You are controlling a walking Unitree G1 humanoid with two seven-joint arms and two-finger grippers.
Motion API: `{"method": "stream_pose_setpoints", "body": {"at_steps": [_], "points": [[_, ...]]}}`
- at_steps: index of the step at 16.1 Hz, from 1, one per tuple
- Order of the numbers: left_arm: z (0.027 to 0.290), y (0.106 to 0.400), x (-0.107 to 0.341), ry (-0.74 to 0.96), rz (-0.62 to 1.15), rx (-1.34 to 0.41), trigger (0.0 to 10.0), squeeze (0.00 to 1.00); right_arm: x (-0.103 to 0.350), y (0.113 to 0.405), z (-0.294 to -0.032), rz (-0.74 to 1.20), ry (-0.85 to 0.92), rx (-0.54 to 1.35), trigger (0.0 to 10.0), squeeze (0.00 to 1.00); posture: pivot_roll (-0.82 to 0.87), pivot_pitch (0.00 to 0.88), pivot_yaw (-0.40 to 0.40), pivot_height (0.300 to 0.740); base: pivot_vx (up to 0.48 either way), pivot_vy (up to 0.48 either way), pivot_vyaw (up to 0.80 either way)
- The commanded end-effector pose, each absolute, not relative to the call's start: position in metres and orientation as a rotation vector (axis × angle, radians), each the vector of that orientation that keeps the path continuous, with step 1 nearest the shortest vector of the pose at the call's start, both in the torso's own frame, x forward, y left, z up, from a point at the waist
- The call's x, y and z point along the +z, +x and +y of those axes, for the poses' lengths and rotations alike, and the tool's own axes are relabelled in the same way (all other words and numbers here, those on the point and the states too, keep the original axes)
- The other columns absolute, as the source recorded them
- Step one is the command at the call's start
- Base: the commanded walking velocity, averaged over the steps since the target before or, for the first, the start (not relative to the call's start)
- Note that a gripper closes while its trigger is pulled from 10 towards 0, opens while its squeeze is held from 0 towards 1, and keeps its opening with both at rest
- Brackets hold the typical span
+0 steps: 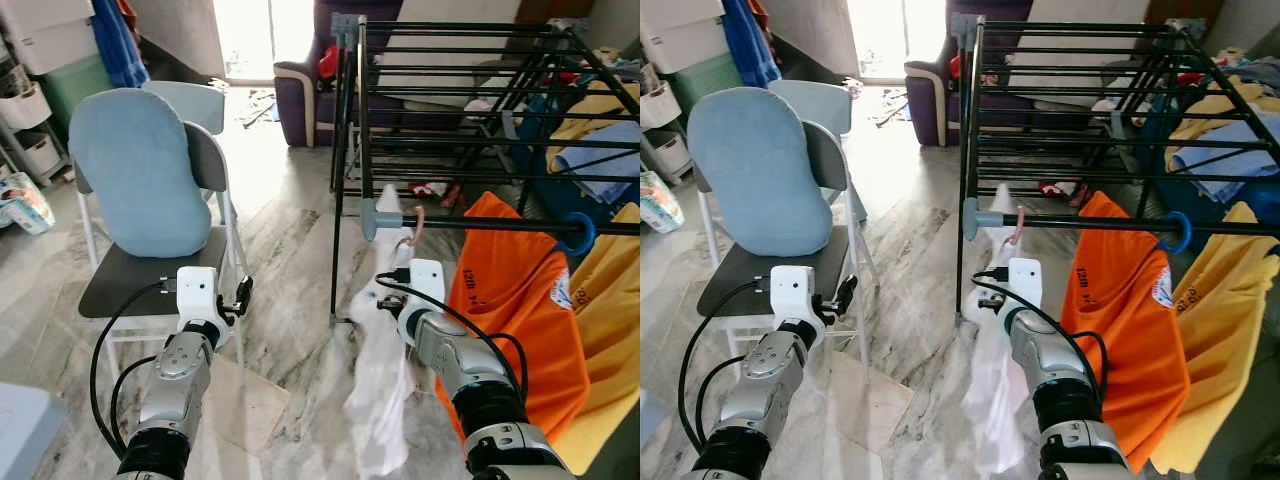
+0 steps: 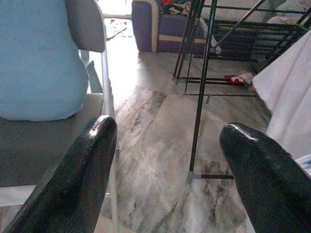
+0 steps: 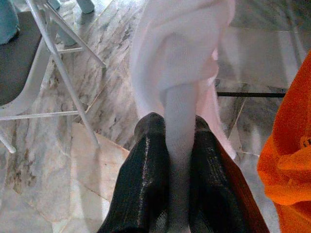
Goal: Hang hanger
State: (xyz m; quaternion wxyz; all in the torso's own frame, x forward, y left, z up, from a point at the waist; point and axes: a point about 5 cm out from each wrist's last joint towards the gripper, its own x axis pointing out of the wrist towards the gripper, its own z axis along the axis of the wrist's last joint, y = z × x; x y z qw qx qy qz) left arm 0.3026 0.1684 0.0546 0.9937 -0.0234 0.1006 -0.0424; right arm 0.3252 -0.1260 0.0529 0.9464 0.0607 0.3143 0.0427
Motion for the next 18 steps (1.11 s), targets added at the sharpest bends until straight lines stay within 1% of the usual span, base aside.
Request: {"method": "stream_pose_setpoints", "body": {"at_steps": [1, 2, 3, 5, 7, 8, 9, 10, 12, 14, 15, 18], "points": [[0.167, 0.307, 0.058, -0.037, 0.2, -0.09, 10.0, 0.0, 0.042, 0.318, -0.122, 0.706, 0.116, 0.107, 10.0, 0.0, -0.09, 0.0, 0.015, 0.74, 0.0, 0.0, 0.0], [0.167, 0.307, 0.058, -0.037, 0.201, -0.09, 10.0, 0.0, 0.041, 0.317, -0.123, 0.708, 0.121, 0.108, 10.0, 0.13, -0.09, 0.0, 0.015, 0.74, 0.0, 0.0, 0.0], [0.167, 0.307, 0.058, -0.036, 0.202, -0.091, 10.0, 0.0, 0.041, 0.317, -0.124, 0.708, 0.132, 0.108, 10.0, 1.0, -0.09, 0.0, 0.015, 0.74, 0.0, 0.0, 0.0], [0.168, 0.307, 0.058, -0.032, 0.201, -0.09, 10.0, 0.0, 0.046, 0.319, -0.132, 0.654, 0.1, 0.09, 10.0, 1.0, -0.09, 0.0, 0.016, 0.74, 0.0, 0.0, 0.0], [0.171, 0.304, 0.06, -0.013, 0.192, -0.077, 10.0, 0.0, 0.057, 0.319, -0.15, 0.512, -0.019, 0.05, 10.0, 1.0, -0.08, 0.0, 0.017, 0.74, 0.0, 0.0, 0.0], [0.175, 0.301, 0.063, 0.005, 0.187, -0.06, 10.0, 0.0, 0.061, 0.316, -0.155, 0.479, -0.033, 0.047, 10.0, 1.0, -0.08, 0.0, 0.023, 0.74, 0.0, 0.0, 0.0], [0.179, 0.295, 0.066, 0.002, 0.176, -0.053, 10.0, 0.0, 0.068, 0.314, -0.159, 0.427, -0.059, 0.056, 10.0, 1.0, -0.08, 0.0, 0.025, 0.74, 0.0, 0.0, 0.0], [0.186, 0.278, 0.065, 0.008, 0.172, -0.033, 10.0, 0.0, 0.081, 0.312, -0.167, 0.328, -0.092, 0.05, 10.0, 1.0, -0.07, 0.0, 0.027, 0.74, 0.0, 0.0, 0.0], [0.188, 0.266, 0.062, -0.002, 0.175, -0.006, 10.0, 0.0, 0.087, 0.307, -0.172, 0.271, -0.102, 0.017, 10.0, 1.0, -0.07, 0.0, 0.051, 0.74, 0.0, 0.0, 0.0], [0.178, 0.263, 0.068, -0.024, 0.177, -0.033, 10.0, 0.0, 0.093, 0.298, -0.172, 0.218, -0.103, 0.001, 10.0, 1.0, -0.08, 0.0, 0.082, 0.74, 0.0, 0.0, 0.0], [0.166, 0.264, 0.071, -0.043, 0.165, -0.071, 10.0, 0.0, 0.096, 0.289, -0.178, 0.187, -0.11, -0.037, 10.0, 1.0, -0.11, 0.0, 0.108, 0.74, 0.0, 0.0, 0.0], [0.156, 0.265, 0.067, -0.043, 0.183, -0.1, 10.0, 0.0, 0.087, 0.277, -0.185, 0.208, -0.101, -0.077, 10.0, 1.0, -0.12, 0.0, 0.107, 0.74, 0.0, 0.0, 0.0]]}}
